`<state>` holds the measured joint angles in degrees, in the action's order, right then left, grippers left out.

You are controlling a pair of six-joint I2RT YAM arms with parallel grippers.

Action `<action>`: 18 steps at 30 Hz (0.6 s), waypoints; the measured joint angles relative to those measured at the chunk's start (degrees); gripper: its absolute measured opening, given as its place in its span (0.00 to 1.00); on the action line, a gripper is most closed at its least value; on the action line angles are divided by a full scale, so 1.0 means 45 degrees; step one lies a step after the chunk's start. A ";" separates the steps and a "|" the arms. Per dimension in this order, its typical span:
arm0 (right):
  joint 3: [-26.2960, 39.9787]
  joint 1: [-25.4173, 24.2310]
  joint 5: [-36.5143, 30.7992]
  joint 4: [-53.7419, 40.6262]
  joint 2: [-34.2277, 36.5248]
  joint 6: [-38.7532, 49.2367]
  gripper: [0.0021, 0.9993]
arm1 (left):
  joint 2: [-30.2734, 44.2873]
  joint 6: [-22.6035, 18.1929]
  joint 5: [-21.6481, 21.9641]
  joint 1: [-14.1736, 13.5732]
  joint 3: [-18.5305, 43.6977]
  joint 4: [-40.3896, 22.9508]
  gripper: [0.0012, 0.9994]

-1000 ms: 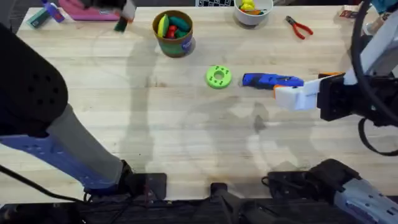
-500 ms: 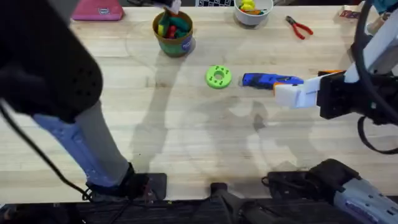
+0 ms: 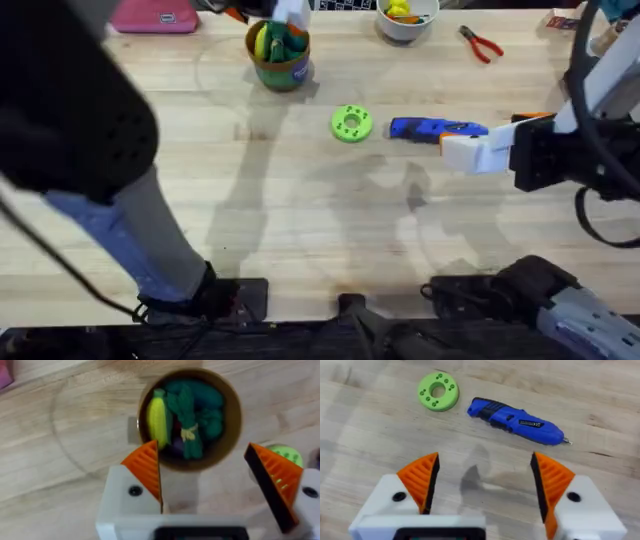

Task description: Pick up the gripper from the table and insert it into the empty holder that is missing its gripper. Then pick up a screw, insert it into the mounting hole, and use the screwdriver to tighten it. Finally, clean up the table by picking up the vegetable and placing it into the bucket.

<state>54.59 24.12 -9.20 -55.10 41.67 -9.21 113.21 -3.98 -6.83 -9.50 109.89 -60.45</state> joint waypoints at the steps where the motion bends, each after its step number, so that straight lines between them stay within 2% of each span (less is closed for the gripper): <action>1: 0.0000 0.0000 -0.0001 -0.0014 0.0000 -0.0005 0.99 | -0.0338 0.0045 0.0000 0.0000 0.0000 -0.0237 0.99; 5: 0.0000 0.0000 0.0000 -0.0028 0.0000 -0.0005 0.99 | -0.2070 0.0232 0.0021 0.0000 0.0000 -0.1226 0.99; 9: 0.0000 0.0000 -0.0004 -0.0028 0.0000 -0.0005 0.99 | -0.3940 0.0324 0.0190 0.0000 -0.0436 -0.1538 0.99; 12: 0.0000 0.0000 -0.0004 -0.0028 0.0000 -0.0005 0.99 | -0.5740 0.0373 0.0451 0.0000 -0.2014 -0.1523 0.99; 18: 0.0000 0.0000 0.0005 -0.0028 0.0000 -0.0005 0.99 | -0.9542 0.0523 0.0922 0.0000 -0.6633 -0.1581 0.99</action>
<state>54.59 24.12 -9.17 -55.22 41.67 -9.23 70.27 -1.63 -2.68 -9.50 80.04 -67.57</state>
